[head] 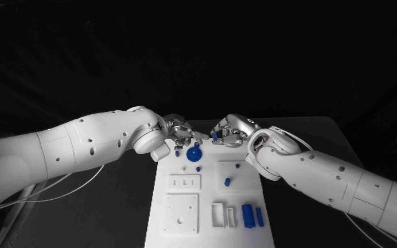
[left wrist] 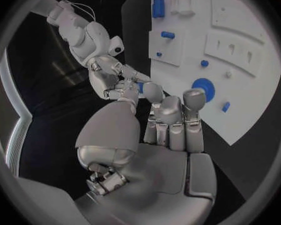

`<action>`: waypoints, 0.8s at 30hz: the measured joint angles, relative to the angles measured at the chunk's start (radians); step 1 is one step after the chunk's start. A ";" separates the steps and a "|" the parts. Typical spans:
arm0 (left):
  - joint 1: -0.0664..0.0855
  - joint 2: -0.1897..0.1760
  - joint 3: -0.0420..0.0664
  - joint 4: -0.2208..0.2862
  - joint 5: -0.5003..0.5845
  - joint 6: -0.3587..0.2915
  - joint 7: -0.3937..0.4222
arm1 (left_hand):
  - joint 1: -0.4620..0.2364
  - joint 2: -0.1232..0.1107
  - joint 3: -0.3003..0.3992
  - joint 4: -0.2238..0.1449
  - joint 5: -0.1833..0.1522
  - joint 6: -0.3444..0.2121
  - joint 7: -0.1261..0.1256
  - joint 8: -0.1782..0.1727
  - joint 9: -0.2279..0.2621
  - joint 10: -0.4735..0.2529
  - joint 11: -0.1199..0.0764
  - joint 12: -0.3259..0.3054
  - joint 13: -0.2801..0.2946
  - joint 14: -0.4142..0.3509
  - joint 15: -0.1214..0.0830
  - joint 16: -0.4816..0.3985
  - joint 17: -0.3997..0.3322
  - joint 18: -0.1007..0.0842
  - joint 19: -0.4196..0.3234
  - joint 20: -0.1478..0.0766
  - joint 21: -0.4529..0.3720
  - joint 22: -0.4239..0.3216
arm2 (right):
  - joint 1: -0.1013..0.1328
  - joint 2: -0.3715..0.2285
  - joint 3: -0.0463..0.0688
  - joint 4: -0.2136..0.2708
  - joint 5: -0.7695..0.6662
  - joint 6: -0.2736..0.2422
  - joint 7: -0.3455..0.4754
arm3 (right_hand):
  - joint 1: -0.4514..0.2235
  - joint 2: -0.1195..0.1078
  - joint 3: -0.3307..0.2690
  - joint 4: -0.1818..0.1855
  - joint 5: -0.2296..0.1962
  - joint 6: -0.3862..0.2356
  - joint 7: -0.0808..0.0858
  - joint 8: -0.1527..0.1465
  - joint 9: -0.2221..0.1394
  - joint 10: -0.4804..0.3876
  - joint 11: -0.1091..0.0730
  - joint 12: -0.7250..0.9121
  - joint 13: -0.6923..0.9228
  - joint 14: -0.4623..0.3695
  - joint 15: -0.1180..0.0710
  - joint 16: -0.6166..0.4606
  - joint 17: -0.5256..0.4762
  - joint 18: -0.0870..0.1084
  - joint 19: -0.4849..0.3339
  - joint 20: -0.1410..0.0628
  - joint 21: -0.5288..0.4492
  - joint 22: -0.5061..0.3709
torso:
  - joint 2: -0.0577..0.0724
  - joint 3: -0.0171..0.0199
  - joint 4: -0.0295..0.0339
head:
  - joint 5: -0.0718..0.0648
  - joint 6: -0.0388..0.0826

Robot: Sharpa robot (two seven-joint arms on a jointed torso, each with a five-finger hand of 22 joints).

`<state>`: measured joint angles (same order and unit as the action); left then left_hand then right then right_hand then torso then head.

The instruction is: Assemble the parts on the task board

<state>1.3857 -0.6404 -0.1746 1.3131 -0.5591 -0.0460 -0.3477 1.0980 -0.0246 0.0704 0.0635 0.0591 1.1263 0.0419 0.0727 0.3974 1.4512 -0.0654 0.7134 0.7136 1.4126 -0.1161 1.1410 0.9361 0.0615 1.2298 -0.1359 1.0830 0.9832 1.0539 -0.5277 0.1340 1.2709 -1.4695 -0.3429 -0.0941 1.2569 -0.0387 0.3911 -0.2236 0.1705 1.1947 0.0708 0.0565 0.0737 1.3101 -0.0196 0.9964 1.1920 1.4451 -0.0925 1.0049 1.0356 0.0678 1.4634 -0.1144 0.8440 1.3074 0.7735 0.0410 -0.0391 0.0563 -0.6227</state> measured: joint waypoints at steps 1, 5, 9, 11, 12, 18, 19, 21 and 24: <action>0.000 0.001 0.000 0.000 -0.002 -0.001 -0.003 | 0.000 0.000 0.000 0.000 0.000 -0.010 0.003 0.000 0.005 -0.001 -0.001 0.000 0.002 0.000 0.000 -0.002 -0.001 0.000 0.002 0.002 -0.007 0.005 | 0.000 0.003 -0.002 0.001 -0.006 0.002 -0.003 | 0.000 0.000 0.000 0.000 0.000 0.000 0.000 0.000 0.000 0.000 0.000 0.000 0.000 0.000 0.000 0.000 0.000 0.000 0.000 0.000 0.000 0.000 | 0.000 0.0001 0.0000 | 0.000 -0.001; -0.001 0.007 0.000 0.001 -0.008 -0.007 -0.015 | -0.004 -0.004 0.007 0.007 0.000 -0.014 0.004 0.000 0.005 -0.001 -0.001 -0.003 0.006 0.000 0.000 -0.002 0.001 0.000 0.010 0.003 -0.027 0.031 | 0.000 0.012 -0.007 0.005 -0.028 0.007 -0.014 | 0.000 0.000 0.000 0.001 0.000 0.000 0.000 0.001 0.000 0.000 0.000 0.000 0.001 0.000 0.000 0.000 0.000 0.000 0.000 0.000 0.000 0.000 | 0.000 0.0004 0.0000 | 0.003 -0.003; -0.001 0.015 0.000 0.002 -0.015 -0.012 -0.024 | -0.013 -0.013 0.012 0.029 0.000 -0.017 0.008 0.000 0.001 -0.001 -0.001 -0.004 0.010 0.000 0.000 -0.002 0.006 0.000 0.011 0.004 -0.038 0.051 | 0.000 0.017 -0.009 0.009 -0.045 0.011 -0.024 | -0.001 -0.001 0.002 0.002 0.001 0.000 0.000 0.004 0.000 0.000 0.000 0.000 0.001 0.000 0.000 0.000 0.000 0.000 0.000 0.000 0.000 0.000 | 0.000 -0.0002 -0.0007 | 0.007 -0.005; -0.001 0.018 0.000 0.003 -0.019 -0.014 -0.029 | -0.013 -0.013 0.014 0.031 0.000 -0.017 0.008 0.000 0.000 -0.001 -0.001 -0.004 0.013 0.000 0.000 -0.002 0.011 0.000 0.011 0.004 -0.038 0.063 | 0.000 0.019 -0.009 0.013 -0.051 0.013 -0.029 | -0.001 -0.001 0.003 0.003 0.008 0.000 0.000 0.004 0.000 0.000 0.000 0.000 0.001 0.000 0.000 0.000 0.000 0.000 0.000 0.000 0.000 0.000 | 0.000 -0.0007 -0.0008 | 0.009 -0.006; -0.001 0.019 0.000 0.003 -0.021 -0.016 -0.031 | -0.018 -0.019 0.015 0.037 0.000 -0.017 0.008 0.000 0.000 -0.001 -0.001 -0.004 0.014 0.000 0.000 -0.002 0.012 0.000 0.011 0.004 -0.039 0.069 | 0.000 0.020 -0.009 0.015 -0.054 0.013 -0.031 | 0.000 -0.003 0.003 0.003 0.008 0.000 0.000 0.004 0.000 0.000 0.000 0.000 0.001 0.000 0.000 0.000 0.000 0.000 0.000 0.000 0.000 0.000 | 0.000 -0.0012 -0.0009 | 0.010 -0.006; -0.003 0.026 0.000 0.001 -0.031 -0.022 -0.043 | -0.018 -0.032 0.025 0.060 0.000 -0.017 0.008 0.000 0.013 -0.006 0.005 -0.004 0.013 0.000 0.000 -0.011 -0.001 0.000 0.011 0.004 -0.082 0.082 | 0.000 0.026 -0.010 0.024 -0.068 0.019 -0.045 | -0.004 -0.009 0.004 0.004 0.008 0.002 -0.002 0.004 0.000 0.000 0.000 0.000 0.001 0.000 0.000 0.000 0.000 0.000 0.000 0.000 0.000 0.000 | 0.000 -0.0018 -0.0002 | 0.005 -0.001; -0.003 0.026 0.000 0.000 -0.032 -0.023 -0.045 | -0.018 -0.032 0.024 0.060 0.000 -0.017 0.008 0.000 0.016 -0.006 0.005 -0.007 0.012 0.000 0.000 -0.015 -0.003 0.000 0.011 0.004 -0.088 0.083 | 0.000 0.027 -0.011 0.025 -0.070 0.020 -0.047 | -0.004 -0.009 0.004 0.004 0.008 0.003 -0.002 0.004 0.000 0.000 0.000 0.000 0.001 0.000 0.000 0.000 0.000 0.000 0.000 0.000 0.000 0.000 | 0.000 -0.0023 -0.0002 | 0.005 0.000; -0.003 0.028 0.000 -0.001 -0.035 -0.024 -0.049 | -0.018 -0.032 0.024 0.060 0.000 -0.017 0.008 0.000 0.022 -0.006 0.005 -0.008 0.011 0.000 0.000 -0.016 -0.005 0.000 0.011 0.004 -0.097 0.088 | 0.000 0.029 -0.011 0.026 -0.073 0.022 -0.050 | -0.004 -0.009 0.004 0.004 0.008 0.003 -0.002 0.004 0.000 0.000 0.000 0.000 0.001 0.000 0.000 0.000 0.000 0.000 0.000 0.000 0.000 0.000 | 0.000 -0.0025 -0.0001 | 0.004 0.001; -0.004 0.030 0.000 -0.001 -0.037 -0.026 -0.052 | -0.018 -0.032 0.021 0.057 0.000 -0.017 0.008 0.000 0.041 -0.006 0.005 -0.008 0.010 0.000 0.000 -0.022 -0.007 0.000 0.018 0.004 -0.115 0.105 | 0.000 0.030 -0.012 0.028 -0.077 0.023 -0.054 | -0.006 -0.007 0.004 0.004 0.008 0.003 -0.002 0.004 0.000 0.000 0.000 0.000 0.001 0.000 0.000 0.000 0.000 0.000 0.000 0.000 0.000 0.000 | 0.000 -0.0026 0.0006 | 0.003 0.001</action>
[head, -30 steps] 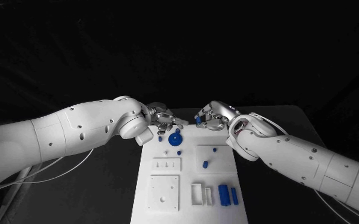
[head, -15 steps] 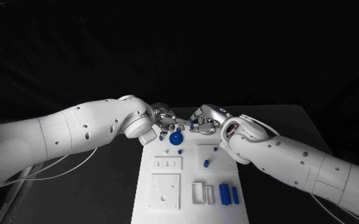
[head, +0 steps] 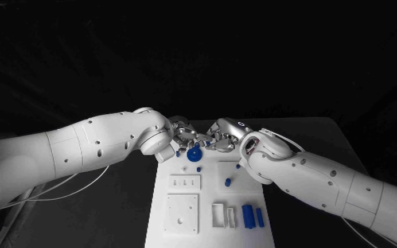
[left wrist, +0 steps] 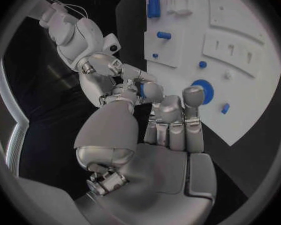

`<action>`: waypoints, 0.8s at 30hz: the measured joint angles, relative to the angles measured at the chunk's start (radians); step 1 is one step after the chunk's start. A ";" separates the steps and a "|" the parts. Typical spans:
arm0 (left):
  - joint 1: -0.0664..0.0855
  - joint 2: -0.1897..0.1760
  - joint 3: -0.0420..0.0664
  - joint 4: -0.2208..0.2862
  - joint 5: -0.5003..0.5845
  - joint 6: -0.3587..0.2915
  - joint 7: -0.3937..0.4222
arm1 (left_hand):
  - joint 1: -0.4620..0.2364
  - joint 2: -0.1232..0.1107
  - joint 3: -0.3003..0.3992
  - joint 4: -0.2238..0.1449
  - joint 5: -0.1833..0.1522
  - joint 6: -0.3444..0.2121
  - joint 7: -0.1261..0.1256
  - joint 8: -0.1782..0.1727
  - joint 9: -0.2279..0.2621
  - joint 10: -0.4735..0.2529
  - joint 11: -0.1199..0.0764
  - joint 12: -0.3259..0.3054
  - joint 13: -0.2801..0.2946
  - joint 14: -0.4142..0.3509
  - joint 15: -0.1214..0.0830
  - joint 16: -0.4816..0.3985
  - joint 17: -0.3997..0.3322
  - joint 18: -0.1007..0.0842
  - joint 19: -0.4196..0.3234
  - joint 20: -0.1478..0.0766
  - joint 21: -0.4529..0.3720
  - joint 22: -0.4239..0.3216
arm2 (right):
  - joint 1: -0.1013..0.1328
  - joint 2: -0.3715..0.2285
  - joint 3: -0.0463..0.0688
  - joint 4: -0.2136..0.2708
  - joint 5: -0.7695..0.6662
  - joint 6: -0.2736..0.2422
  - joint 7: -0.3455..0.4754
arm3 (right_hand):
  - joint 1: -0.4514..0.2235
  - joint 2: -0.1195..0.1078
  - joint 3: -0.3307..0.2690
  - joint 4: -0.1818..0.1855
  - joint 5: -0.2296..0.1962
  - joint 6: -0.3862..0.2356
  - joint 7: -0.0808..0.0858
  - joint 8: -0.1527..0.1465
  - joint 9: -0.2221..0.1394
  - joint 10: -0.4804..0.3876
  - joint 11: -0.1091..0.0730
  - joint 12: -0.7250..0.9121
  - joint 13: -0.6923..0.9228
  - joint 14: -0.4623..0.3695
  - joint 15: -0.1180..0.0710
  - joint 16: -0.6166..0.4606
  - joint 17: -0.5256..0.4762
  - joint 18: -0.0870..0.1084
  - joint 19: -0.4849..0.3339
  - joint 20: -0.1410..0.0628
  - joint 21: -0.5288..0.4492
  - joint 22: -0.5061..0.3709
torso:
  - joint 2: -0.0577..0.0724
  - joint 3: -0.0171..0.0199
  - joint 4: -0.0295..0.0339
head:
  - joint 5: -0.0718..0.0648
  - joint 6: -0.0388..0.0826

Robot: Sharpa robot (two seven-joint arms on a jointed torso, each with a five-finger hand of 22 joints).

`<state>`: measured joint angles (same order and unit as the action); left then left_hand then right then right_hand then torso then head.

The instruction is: Assemble the parts on the task board

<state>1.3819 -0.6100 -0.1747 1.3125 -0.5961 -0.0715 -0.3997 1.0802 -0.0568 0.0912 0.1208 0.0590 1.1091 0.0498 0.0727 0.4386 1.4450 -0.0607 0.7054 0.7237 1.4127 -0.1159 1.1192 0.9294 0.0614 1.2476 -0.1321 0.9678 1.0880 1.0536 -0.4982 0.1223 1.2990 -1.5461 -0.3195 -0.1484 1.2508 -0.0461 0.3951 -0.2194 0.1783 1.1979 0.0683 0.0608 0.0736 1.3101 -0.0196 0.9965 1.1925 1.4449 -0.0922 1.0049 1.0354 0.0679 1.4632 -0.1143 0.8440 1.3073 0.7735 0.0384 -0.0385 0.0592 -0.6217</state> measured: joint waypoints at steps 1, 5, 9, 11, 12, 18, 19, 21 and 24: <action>0.000 0.001 0.000 0.000 -0.001 0.000 -0.001 | 0.000 0.000 0.000 0.000 0.000 0.004 -0.004 0.000 0.005 -0.002 -0.002 0.000 0.000 0.000 0.000 0.000 -0.001 0.000 0.000 0.000 0.000 0.001 | 0.000 0.000 0.000 0.001 -0.002 0.001 -0.002 | -0.001 0.000 0.000 0.000 0.000 0.000 0.000 0.000 0.000 0.000 0.000 0.000 0.000 0.000 0.000 0.000 0.000 0.000 0.000 0.000 0.000 0.000 | 0.000 0.0001 0.0001 | -0.001 0.000; -0.001 0.001 0.000 0.001 -0.002 -0.001 -0.005 | 0.001 0.021 -0.020 -0.032 0.000 0.008 -0.008 0.000 0.079 -0.004 -0.004 -0.007 -0.003 0.000 0.000 -0.009 -0.009 0.000 0.000 0.000 -0.029 0.012 | 0.000 0.001 0.000 0.002 -0.005 0.002 -0.006 | -0.006 -0.001 0.000 0.000 0.000 0.002 0.001 0.000 0.001 0.000 0.000 0.000 0.000 0.000 0.000 0.000 0.000 0.000 0.000 0.000 0.000 0.000 | 0.000 0.0001 0.0004 | -0.002 -0.001; -0.001 0.001 0.000 0.001 -0.003 -0.002 -0.008 | -0.001 0.022 -0.023 -0.035 0.000 0.004 -0.011 0.000 0.138 -0.006 -0.006 -0.007 -0.005 0.000 0.000 -0.009 -0.011 0.000 0.004 -0.004 -0.052 0.034 | 0.000 0.003 0.000 0.004 -0.007 0.003 -0.011 | -0.006 -0.001 0.000 0.000 0.000 0.002 0.001 0.000 0.001 0.000 0.000 0.000 0.000 0.000 0.000 0.000 0.000 0.000 0.000 0.000 0.000 0.000 | 0.000 0.0001 0.0000 | -0.001 -0.002; -0.001 0.001 0.000 0.000 -0.004 -0.002 -0.009 | -0.001 0.022 -0.018 -0.030 0.000 0.004 -0.011 0.000 0.159 -0.006 -0.006 -0.007 -0.005 0.000 0.000 -0.009 -0.011 0.000 0.007 0.000 -0.061 0.045 | 0.000 0.006 0.000 0.006 -0.008 0.004 -0.013 | -0.006 -0.001 0.000 0.000 0.000 0.002 0.001 -0.001 0.001 0.000 0.000 0.000 0.001 0.000 0.000 0.000 0.000 0.000 0.000 0.000 0.004 0.000 | 0.000 0.0000 -0.0004 | -0.001 -0.002; -0.001 0.001 0.000 0.000 -0.004 -0.002 -0.010 | -0.001 0.022 -0.018 -0.030 0.000 0.004 -0.011 0.000 0.164 -0.006 -0.006 -0.007 -0.005 0.000 0.000 -0.009 -0.011 0.000 0.007 0.000 -0.063 0.047 | 0.000 0.007 0.000 0.006 -0.009 0.004 -0.015 | -0.006 -0.001 0.000 0.000 0.000 0.002 0.001 -0.001 0.001 0.000 0.000 0.000 0.001 0.000 0.000 0.002 0.000 0.000 0.000 0.000 0.008 0.000 | 0.000 0.0002 -0.0006 | -0.001 -0.002; -0.001 0.002 0.000 -0.001 -0.005 0.000 -0.013 | -0.001 0.022 -0.021 -0.033 0.000 0.004 -0.011 0.000 0.181 -0.006 -0.006 -0.007 -0.009 0.000 0.000 -0.016 -0.018 0.000 0.016 -0.002 -0.095 0.071 | 0.000 0.011 -0.001 0.009 -0.013 0.004 -0.024 | -0.006 -0.001 0.000 0.000 0.000 0.003 0.002 -0.004 0.002 0.000 0.000 0.000 0.001 0.000 0.000 0.004 0.000 0.000 0.000 0.000 0.019 0.000 | 0.000 0.0008 -0.0007 | -0.003 -0.001; -0.001 0.002 0.000 -0.001 -0.005 0.001 -0.013 | -0.004 0.025 -0.023 -0.035 0.000 0.004 -0.011 0.000 0.181 -0.006 -0.006 -0.007 -0.009 0.000 0.000 -0.016 -0.019 0.000 0.016 -0.002 -0.098 0.072 | 0.000 0.012 -0.001 0.009 -0.014 0.004 -0.025 | -0.006 -0.001 0.000 0.000 0.000 0.003 0.002 -0.004 0.002 0.000 0.000 0.000 0.001 0.000 0.000 0.004 0.000 0.000 0.000 0.000 0.019 0.000 | 0.000 0.0007 -0.0007 | -0.003 -0.001; -0.001 0.002 0.000 -0.001 -0.005 0.002 -0.013 | -0.002 0.037 -0.028 -0.040 0.000 0.004 -0.011 0.000 0.181 -0.006 -0.006 -0.007 -0.009 0.000 0.000 -0.020 -0.020 0.000 0.016 -0.002 -0.106 0.079 | 0.000 0.012 -0.001 0.010 -0.016 0.004 -0.027 | -0.006 -0.002 0.000 0.000 0.000 0.004 0.002 -0.004 0.002 0.000 0.000 0.000 0.001 0.000 0.000 0.004 0.000 0.000 0.000 0.000 0.019 0.000 | 0.001 0.0008 -0.0007 | -0.003 -0.001; -0.001 0.002 0.000 -0.002 -0.006 0.003 -0.013 | 0.001 0.042 -0.034 -0.046 0.000 0.007 -0.014 0.000 0.184 -0.006 -0.006 -0.007 -0.009 0.000 0.000 -0.020 -0.019 0.000 0.023 -0.002 -0.109 0.087 | 0.000 0.012 -0.001 0.012 -0.021 0.004 -0.031 | -0.009 -0.004 0.000 0.000 0.000 0.004 0.002 -0.004 0.002 0.000 0.000 0.000 0.001 0.000 0.000 0.004 0.000 0.000 0.000 0.000 0.019 0.000 | 0.001 0.0007 -0.0007 | -0.002 -0.001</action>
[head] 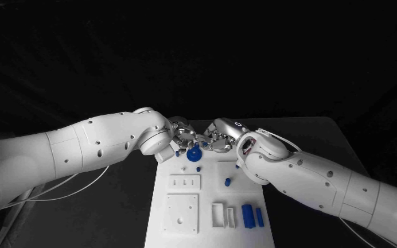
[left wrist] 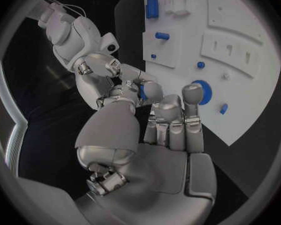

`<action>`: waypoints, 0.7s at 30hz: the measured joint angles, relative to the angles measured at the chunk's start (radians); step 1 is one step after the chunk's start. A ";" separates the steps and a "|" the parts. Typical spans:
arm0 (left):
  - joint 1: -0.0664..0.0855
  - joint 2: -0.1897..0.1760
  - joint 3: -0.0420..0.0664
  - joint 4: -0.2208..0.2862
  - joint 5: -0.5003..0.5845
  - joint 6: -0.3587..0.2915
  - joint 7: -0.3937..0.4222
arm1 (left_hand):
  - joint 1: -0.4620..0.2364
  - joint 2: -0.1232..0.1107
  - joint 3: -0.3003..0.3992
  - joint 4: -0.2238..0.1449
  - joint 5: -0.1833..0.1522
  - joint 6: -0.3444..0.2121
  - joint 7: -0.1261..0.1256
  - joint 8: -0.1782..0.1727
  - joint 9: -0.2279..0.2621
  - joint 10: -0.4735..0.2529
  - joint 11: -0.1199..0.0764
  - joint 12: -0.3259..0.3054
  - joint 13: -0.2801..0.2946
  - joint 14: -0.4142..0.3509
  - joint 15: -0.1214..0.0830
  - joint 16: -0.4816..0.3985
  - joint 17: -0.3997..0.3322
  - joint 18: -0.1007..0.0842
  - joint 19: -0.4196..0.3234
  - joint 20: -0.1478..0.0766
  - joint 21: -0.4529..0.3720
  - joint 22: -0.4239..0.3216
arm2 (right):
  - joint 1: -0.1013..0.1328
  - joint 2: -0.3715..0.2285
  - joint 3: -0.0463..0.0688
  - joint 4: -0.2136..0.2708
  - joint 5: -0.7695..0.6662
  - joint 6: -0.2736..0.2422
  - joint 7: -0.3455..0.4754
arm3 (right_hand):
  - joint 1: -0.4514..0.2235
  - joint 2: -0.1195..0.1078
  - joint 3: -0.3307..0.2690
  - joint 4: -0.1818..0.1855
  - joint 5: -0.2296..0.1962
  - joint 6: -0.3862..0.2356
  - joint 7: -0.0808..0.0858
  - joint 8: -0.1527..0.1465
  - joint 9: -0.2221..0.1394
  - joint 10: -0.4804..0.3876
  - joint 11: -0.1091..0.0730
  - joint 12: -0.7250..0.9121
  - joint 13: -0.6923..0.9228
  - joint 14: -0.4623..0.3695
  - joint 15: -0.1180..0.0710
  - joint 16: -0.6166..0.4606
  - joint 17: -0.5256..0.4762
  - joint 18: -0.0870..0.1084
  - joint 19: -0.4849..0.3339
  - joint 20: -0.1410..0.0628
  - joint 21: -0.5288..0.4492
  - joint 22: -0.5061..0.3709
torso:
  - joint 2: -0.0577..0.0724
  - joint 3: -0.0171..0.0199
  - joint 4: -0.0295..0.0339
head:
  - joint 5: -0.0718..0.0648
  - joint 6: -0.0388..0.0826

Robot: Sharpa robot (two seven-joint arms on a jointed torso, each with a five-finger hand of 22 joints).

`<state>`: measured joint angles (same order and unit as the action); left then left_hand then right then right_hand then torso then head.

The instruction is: Assemble the parts on the task board

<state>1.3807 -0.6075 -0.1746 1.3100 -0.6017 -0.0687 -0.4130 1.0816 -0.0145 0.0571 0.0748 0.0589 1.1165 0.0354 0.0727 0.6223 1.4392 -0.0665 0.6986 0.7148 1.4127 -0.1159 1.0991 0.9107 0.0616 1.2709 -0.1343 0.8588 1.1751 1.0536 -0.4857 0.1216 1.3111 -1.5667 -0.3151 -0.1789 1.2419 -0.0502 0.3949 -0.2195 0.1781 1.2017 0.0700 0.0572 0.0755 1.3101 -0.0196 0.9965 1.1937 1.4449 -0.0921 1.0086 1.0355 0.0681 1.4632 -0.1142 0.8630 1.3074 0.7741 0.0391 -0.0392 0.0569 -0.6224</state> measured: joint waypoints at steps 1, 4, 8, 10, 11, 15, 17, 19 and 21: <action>0.000 0.000 0.000 -0.001 0.000 0.000 0.000 | 0.001 0.001 -0.002 -0.002 0.000 0.000 0.000 0.000 0.001 0.000 0.000 0.000 0.000 0.000 0.000 0.000 0.001 0.000 0.002 -0.001 0.000 0.002 | 0.000 0.000 0.000 0.000 -0.001 0.000 -0.001 | 0.000 0.000 0.000 0.000 0.000 0.000 0.000 0.001 0.000 0.000 0.000 0.000 0.000 0.000 0.000 0.000 0.000 0.000 0.000 0.000 0.000 0.000 | 0.000 0.0000 0.0001 | 0.000 0.000; 0.000 0.000 0.000 -0.002 0.000 0.000 0.000 | -0.002 0.014 -0.008 -0.011 0.000 0.000 0.000 0.000 0.005 0.000 0.000 0.000 -0.001 0.000 0.000 0.000 0.002 0.000 0.002 -0.001 -0.011 0.011 | 0.000 0.001 0.000 0.001 -0.005 0.000 -0.003 | 0.000 0.000 0.000 0.000 0.000 0.000 0.000 0.004 0.000 0.000 0.000 0.000 0.000 0.000 0.000 0.000 0.000 0.000 0.000 0.000 0.000 0.000 | 0.000 0.0000 0.0007 | 0.001 0.000; 0.000 0.000 0.000 -0.002 0.000 0.002 0.000 | 0.009 0.049 -0.018 -0.043 0.000 0.000 0.000 0.000 0.006 0.000 0.000 0.000 -0.001 0.000 0.000 0.000 0.002 0.000 0.002 -0.001 -0.023 0.023 | 0.000 0.002 -0.001 0.001 -0.009 0.000 -0.006 | 0.000 0.000 0.000 0.000 0.000 0.000 0.000 0.004 0.000 0.000 0.000 0.000 0.000 0.000 0.000 0.000 0.000 0.000 0.000 0.000 0.000 0.000 | 0.000 0.0000 0.0010 | 0.001 0.000; 0.000 0.000 0.000 -0.002 0.000 0.003 0.000 | 0.017 0.069 -0.021 -0.061 0.009 0.000 0.000 0.000 0.006 0.000 0.000 0.000 -0.001 0.000 0.000 0.000 0.002 0.000 0.010 -0.003 -0.029 0.030 | 0.000 0.003 -0.002 0.001 -0.011 0.000 -0.007 | 0.000 0.000 0.000 0.000 0.000 0.000 0.000 0.004 0.000 0.000 0.000 0.000 0.000 0.000 0.000 0.000 0.000 0.000 0.000 0.000 0.000 0.000 | 0.000 0.0000 0.0010 | 0.002 -0.002; 0.000 0.000 0.000 -0.002 0.000 0.003 0.000 | 0.026 0.078 -0.019 -0.071 0.010 0.000 0.000 0.000 0.006 0.000 0.000 0.000 -0.001 -0.001 -0.001 0.000 0.002 0.000 0.011 -0.003 -0.029 0.033 | 0.000 0.003 -0.002 0.001 -0.011 0.000 -0.008 | 0.000 0.000 0.000 0.000 0.000 0.000 0.000 0.004 0.000 0.000 0.000 0.000 0.000 0.000 0.000 0.000 0.000 0.000 0.000 0.000 0.000 0.000 | 0.000 0.0000 0.0009 | 0.002 -0.003; 0.000 0.000 0.000 -0.002 0.000 0.005 0.002 | 0.054 0.107 -0.002 -0.105 0.039 -0.004 -0.004 0.000 0.006 -0.003 -0.003 -0.004 -0.001 -0.004 -0.004 0.000 0.002 0.000 0.011 -0.003 -0.035 0.039 | 0.000 0.004 -0.003 0.001 -0.013 0.001 -0.011 | 0.000 0.000 0.000 0.000 0.000 0.000 0.000 0.004 0.000 0.000 0.000 0.000 0.000 0.000 0.000 0.000 0.000 0.000 0.000 0.000 0.000 0.000 | 0.000 0.0000 0.0008 | 0.003 -0.005; 0.000 0.000 0.000 -0.002 0.000 0.007 0.003 | 0.056 0.123 0.007 -0.130 0.073 -0.004 -0.004 0.000 0.005 -0.003 -0.003 -0.004 -0.001 -0.004 -0.004 0.000 0.002 0.000 0.011 -0.003 -0.040 0.043 | 0.000 0.004 -0.003 0.001 -0.014 0.002 -0.013 | 0.000 0.000 0.000 0.000 0.000 0.000 0.000 0.004 0.000 0.000 0.000 0.000 0.000 0.000 0.000 0.000 0.000 0.000 0.000 0.000 0.000 0.000 | 0.000 0.0000 0.0009 | 0.001 -0.007; 0.000 0.000 0.001 -0.001 0.001 0.010 0.005 | 0.062 0.130 0.013 -0.145 0.099 -0.008 -0.007 0.000 0.004 -0.003 -0.003 -0.004 -0.001 -0.004 -0.003 0.000 0.002 0.000 0.011 -0.003 -0.040 0.047 | 0.000 0.004 -0.003 0.001 -0.014 0.003 -0.016 | 0.000 0.000 0.000 0.000 0.000 0.000 0.000 0.004 0.000 0.000 0.000 0.000 0.000 0.000 0.000 0.000 0.000 0.000 0.000 0.000 0.000 0.000 | 0.000 0.0000 0.0009 | -0.001 -0.008; 0.000 0.000 0.001 -0.001 0.001 0.012 0.007 | 0.066 0.134 0.019 -0.157 0.113 -0.009 -0.006 0.000 0.003 -0.003 -0.003 -0.004 -0.001 -0.004 -0.003 0.000 0.004 0.000 0.013 -0.005 -0.040 0.050 | 0.000 0.003 -0.003 0.001 -0.014 0.004 -0.017 | 0.000 0.000 0.001 0.001 -0.001 0.000 0.000 0.003 0.000 0.000 0.000 0.000 0.000 0.000 0.000 0.000 0.000 0.000 0.000 0.000 0.000 0.000 | 0.000 0.0001 0.0009 | -0.003 -0.009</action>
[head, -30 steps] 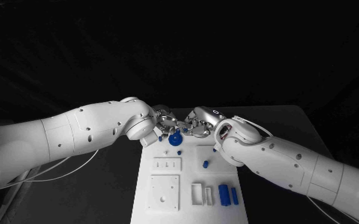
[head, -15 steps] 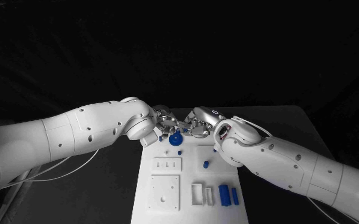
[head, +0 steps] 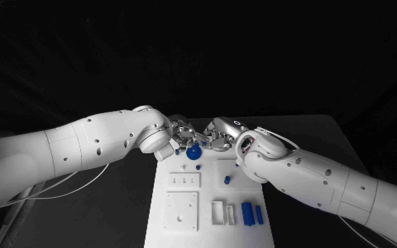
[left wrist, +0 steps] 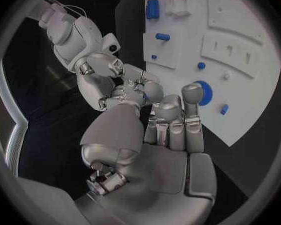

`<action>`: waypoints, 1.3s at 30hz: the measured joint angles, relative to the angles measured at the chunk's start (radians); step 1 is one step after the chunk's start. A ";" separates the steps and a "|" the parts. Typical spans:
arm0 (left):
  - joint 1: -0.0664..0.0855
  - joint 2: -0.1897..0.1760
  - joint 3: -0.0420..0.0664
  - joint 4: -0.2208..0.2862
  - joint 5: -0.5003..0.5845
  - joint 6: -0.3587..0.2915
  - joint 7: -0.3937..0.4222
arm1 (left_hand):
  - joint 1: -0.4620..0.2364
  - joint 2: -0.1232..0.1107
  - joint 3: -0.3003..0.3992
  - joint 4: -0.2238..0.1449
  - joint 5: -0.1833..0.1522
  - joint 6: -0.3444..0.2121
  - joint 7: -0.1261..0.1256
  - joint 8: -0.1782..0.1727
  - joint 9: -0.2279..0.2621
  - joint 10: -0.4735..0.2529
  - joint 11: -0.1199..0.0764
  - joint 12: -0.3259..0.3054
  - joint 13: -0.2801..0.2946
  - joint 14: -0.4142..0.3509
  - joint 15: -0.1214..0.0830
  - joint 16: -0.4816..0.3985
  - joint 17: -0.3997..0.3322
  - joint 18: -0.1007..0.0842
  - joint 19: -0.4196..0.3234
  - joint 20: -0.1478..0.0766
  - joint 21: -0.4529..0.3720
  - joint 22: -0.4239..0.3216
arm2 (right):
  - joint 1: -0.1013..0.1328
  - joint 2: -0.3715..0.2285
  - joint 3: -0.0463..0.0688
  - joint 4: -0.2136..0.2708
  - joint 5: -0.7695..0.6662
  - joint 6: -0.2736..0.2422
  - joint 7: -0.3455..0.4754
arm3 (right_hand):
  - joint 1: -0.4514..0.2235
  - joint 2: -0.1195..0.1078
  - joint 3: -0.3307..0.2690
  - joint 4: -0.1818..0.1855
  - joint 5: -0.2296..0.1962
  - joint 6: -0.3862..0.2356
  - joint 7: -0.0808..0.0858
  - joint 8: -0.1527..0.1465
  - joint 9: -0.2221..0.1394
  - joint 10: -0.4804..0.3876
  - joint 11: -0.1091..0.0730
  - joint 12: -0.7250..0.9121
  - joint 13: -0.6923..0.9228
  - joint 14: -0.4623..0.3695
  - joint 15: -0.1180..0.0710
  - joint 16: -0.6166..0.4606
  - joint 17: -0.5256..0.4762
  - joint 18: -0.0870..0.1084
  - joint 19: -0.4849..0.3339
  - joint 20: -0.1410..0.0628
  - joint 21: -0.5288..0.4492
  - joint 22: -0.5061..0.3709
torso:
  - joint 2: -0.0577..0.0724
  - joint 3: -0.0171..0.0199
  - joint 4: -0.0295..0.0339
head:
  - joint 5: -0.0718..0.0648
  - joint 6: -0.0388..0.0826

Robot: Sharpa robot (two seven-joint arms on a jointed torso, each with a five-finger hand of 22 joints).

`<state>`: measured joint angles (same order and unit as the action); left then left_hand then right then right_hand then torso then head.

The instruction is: Assemble the parts on the task board

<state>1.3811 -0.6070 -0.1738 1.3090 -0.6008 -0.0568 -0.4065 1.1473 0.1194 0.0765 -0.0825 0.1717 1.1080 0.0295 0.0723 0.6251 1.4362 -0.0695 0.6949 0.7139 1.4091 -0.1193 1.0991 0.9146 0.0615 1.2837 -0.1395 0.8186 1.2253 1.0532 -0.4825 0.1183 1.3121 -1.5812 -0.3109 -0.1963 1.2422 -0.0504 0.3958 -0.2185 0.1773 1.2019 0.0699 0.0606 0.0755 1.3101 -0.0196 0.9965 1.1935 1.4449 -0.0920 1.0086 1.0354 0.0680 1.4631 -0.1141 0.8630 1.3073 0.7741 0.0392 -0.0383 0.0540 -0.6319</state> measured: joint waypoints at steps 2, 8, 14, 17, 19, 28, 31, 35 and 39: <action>0.000 0.000 0.000 0.000 0.000 0.003 0.002 | -0.005 0.010 0.003 -0.019 0.012 0.001 -0.001 -0.003 0.000 0.000 0.000 0.000 0.000 0.000 0.000 0.000 0.003 0.000 0.004 0.000 -0.006 0.008 | 0.000 -0.001 0.000 0.001 0.000 0.001 -0.002 | 0.000 0.000 0.001 0.001 0.000 0.000 0.000 0.000 0.000 0.000 0.000 0.000 0.000 0.000 0.000 0.000 0.000 0.000 0.000 0.000 0.000 0.000 | 0.000 0.0000 0.0000 | -0.001 -0.001; 0.000 0.000 0.000 0.002 0.001 0.006 0.006 | -0.006 0.019 0.033 -0.060 0.102 0.003 -0.003 -0.007 0.003 0.000 0.000 0.000 0.000 0.000 0.000 0.005 0.008 0.000 0.009 -0.002 -0.011 0.022 | 0.000 -0.003 0.000 0.004 -0.001 0.004 -0.007 | 0.000 0.000 0.005 -0.001 0.009 0.000 0.000 0.000 0.000 0.000 0.000 0.000 -0.001 0.000 0.000 0.000 -0.003 0.000 0.000 0.000 0.004 0.000 | 0.000 0.0002 0.0003 | -0.002 -0.004; 0.000 -0.003 0.000 0.008 0.002 0.006 0.007 | -0.017 0.030 0.037 -0.069 0.188 -0.010 0.003 -0.005 0.012 0.000 0.000 0.000 0.000 0.000 0.000 0.005 0.001 0.000 0.009 -0.002 -0.029 0.031 | 0.000 -0.004 0.000 0.005 -0.001 0.006 -0.009 | -0.002 -0.003 0.009 -0.005 0.013 0.001 -0.001 0.000 0.000 0.000 0.000 0.000 -0.001 0.000 0.000 0.000 -0.003 0.000 0.000 0.000 0.004 0.000 | 0.000 0.0005 0.0004 | 0.001 -0.006; 0.000 -0.004 0.000 0.010 0.002 0.006 0.008 | -0.030 0.043 0.041 -0.067 0.160 -0.012 0.005 -0.005 0.018 0.000 0.000 -0.004 0.000 0.000 0.000 0.005 0.000 0.000 0.012 0.002 -0.034 0.039 | 0.000 -0.004 0.000 0.005 -0.002 0.007 -0.009 | -0.001 -0.004 0.009 -0.005 0.013 0.001 -0.001 -0.001 0.000 0.000 0.000 0.000 -0.001 0.000 0.000 0.000 -0.003 0.000 0.000 0.000 0.004 0.000 | 0.000 0.0005 -0.0001 | 0.002 -0.006; 0.000 -0.005 0.000 0.011 0.003 0.006 0.009 | -0.042 0.047 0.155 -0.054 0.048 -0.014 0.011 -0.006 0.017 0.000 0.000 -0.005 0.000 0.000 0.000 0.005 0.001 0.000 0.012 0.002 -0.037 0.048 | 0.000 -0.005 0.000 0.005 -0.002 0.007 -0.009 | -0.001 -0.004 0.009 -0.005 0.013 0.002 -0.001 -0.004 0.000 0.000 0.000 0.000 -0.001 0.000 0.000 0.000 -0.003 0.000 0.000 0.000 0.004 0.000 | 0.000 0.0004 0.0000 | 0.002 -0.005; -0.003 -0.004 -0.001 0.009 0.005 -0.002 0.013 | -0.087 -0.018 0.310 -0.033 0.048 -0.008 0.019 0.006 0.042 0.004 -0.004 -0.005 -0.002 0.002 -0.001 0.018 0.021 -0.001 0.032 -0.003 -0.056 0.082 | -0.001 -0.004 0.000 0.004 -0.002 0.007 -0.009 | -0.001 -0.004 0.009 -0.005 0.013 0.002 -0.002 -0.003 0.000 0.000 0.000 -0.003 -0.006 0.000 0.000 -0.004 -0.008 0.000 0.000 0.000 0.002 0.000 | 0.000 0.0004 0.0005 | 0.003 -0.005; -0.004 -0.003 -0.001 0.009 0.006 -0.008 0.012 | -0.102 -0.035 0.328 -0.036 0.074 -0.008 0.019 0.025 0.042 0.011 -0.011 -0.005 0.000 0.008 -0.007 0.030 0.035 -0.001 0.037 -0.009 -0.056 0.083 | -0.001 -0.004 0.001 0.004 -0.002 0.007 -0.009 | -0.001 -0.004 -0.006 0.009 0.013 0.002 -0.002 0.000 0.000 0.000 0.000 -0.010 -0.012 0.000 0.000 -0.010 -0.012 0.000 0.000 0.000 -0.005 0.000 | 0.000 0.0004 0.0004 | 0.004 -0.006; -0.004 -0.003 -0.001 0.008 0.007 -0.016 0.010 | -0.123 -0.055 0.342 -0.048 0.118 -0.002 0.024 0.044 0.042 0.022 -0.015 0.000 0.004 0.014 -0.012 0.048 0.057 -0.002 0.043 -0.010 -0.056 0.083 | -0.001 -0.005 0.001 0.004 -0.002 0.005 -0.009 | -0.001 -0.004 -0.030 0.025 0.004 -0.017 0.002 0.001 -0.001 -0.008 -0.006 -0.024 -0.021 0.000 0.000 -0.018 -0.019 0.000 0.000 0.000 -0.024 0.000 | 0.000 0.0004 0.0004 | 0.003 -0.008; -0.004 -0.003 -0.001 0.008 0.007 -0.026 0.009 | -0.139 -0.070 0.369 -0.067 0.151 0.001 0.028 0.053 0.042 0.027 -0.017 0.000 0.004 0.021 -0.014 0.055 0.068 -0.002 0.048 -0.012 -0.063 0.083 | -0.001 -0.006 0.000 0.004 -0.001 0.002 -0.009 | -0.001 -0.012 -0.052 0.042 -0.003 -0.043 0.010 0.009 -0.003 -0.015 -0.007 -0.029 -0.028 0.000 0.000 -0.023 -0.022 0.000 0.000 0.000 -0.039 0.000 | 0.000 0.0005 0.0004 | 0.004 -0.010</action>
<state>1.3770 -0.6100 -0.1746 1.3170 -0.5939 -0.0826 -0.3975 1.0079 0.0493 0.4457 -0.1497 0.3224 1.1093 0.0573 0.1250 0.6671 1.4635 -0.0860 0.6950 0.7182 1.4306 -0.1329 1.1539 0.9826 0.0591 1.3316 -0.1517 0.7552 1.3081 1.0517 -0.4881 0.1188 1.3163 -1.5826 -0.3085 -0.2048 1.2410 -0.0623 0.3434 -0.1765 0.1741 1.1591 0.0800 0.0692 0.0724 1.2952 -0.0267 0.9672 1.1651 1.4448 -0.0919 0.9853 1.0133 0.0682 1.4630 -0.1141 0.8244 1.3073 0.7740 0.0397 -0.0380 0.0576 -0.6418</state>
